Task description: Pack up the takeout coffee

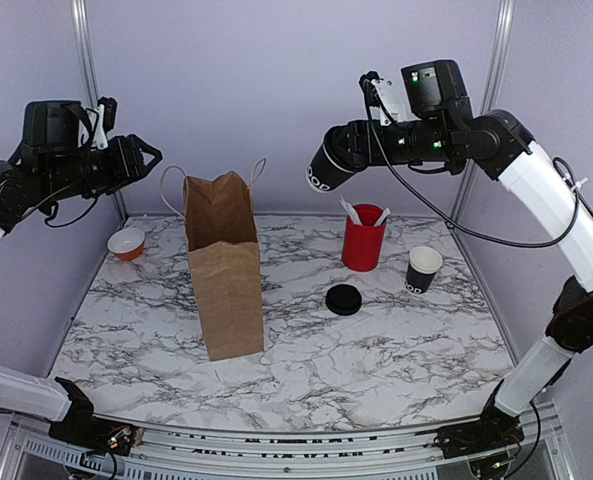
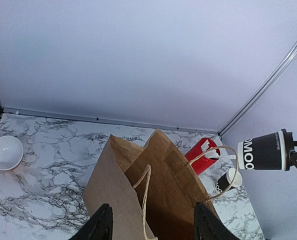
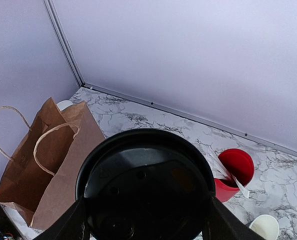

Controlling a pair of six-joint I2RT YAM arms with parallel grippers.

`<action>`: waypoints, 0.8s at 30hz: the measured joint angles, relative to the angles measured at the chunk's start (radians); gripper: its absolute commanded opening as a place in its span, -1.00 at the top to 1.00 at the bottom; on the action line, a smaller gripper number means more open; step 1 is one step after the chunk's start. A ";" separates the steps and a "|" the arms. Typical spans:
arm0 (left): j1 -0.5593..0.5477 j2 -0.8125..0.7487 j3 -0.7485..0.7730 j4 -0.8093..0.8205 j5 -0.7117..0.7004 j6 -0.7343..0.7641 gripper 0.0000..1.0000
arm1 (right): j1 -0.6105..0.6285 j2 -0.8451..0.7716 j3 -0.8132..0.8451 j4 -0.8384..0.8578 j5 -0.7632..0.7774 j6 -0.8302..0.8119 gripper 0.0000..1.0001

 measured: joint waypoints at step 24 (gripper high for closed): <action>-0.126 0.258 0.057 0.061 0.223 0.013 1.00 | 0.165 -0.027 0.072 0.105 0.022 -0.066 -0.31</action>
